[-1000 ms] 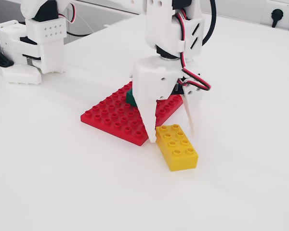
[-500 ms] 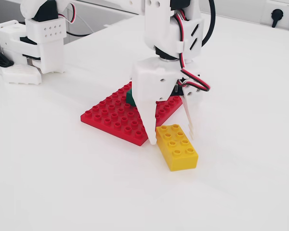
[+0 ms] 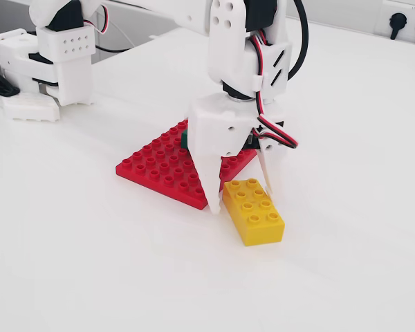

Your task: Put yellow lego brick onto the green one

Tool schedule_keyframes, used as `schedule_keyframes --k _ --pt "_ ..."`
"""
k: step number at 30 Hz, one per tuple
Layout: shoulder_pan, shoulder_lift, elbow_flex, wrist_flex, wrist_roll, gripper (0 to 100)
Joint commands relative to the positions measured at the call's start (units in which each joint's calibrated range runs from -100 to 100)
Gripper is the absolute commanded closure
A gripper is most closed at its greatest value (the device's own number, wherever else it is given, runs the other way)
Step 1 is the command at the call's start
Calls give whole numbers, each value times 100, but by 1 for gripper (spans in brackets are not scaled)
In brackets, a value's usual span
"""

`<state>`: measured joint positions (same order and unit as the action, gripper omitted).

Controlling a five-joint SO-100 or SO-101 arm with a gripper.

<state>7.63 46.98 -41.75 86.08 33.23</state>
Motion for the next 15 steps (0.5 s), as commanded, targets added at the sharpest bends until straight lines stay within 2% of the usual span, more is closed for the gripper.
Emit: schedule_keyframes --k 1,4,9,15 --pt "18 -27 -186 -27 30 75" --pt "26 -27 -186 -36 30 77" --pt "18 -27 -186 -36 30 86" --pt "11 -19 -186 -36 30 87"
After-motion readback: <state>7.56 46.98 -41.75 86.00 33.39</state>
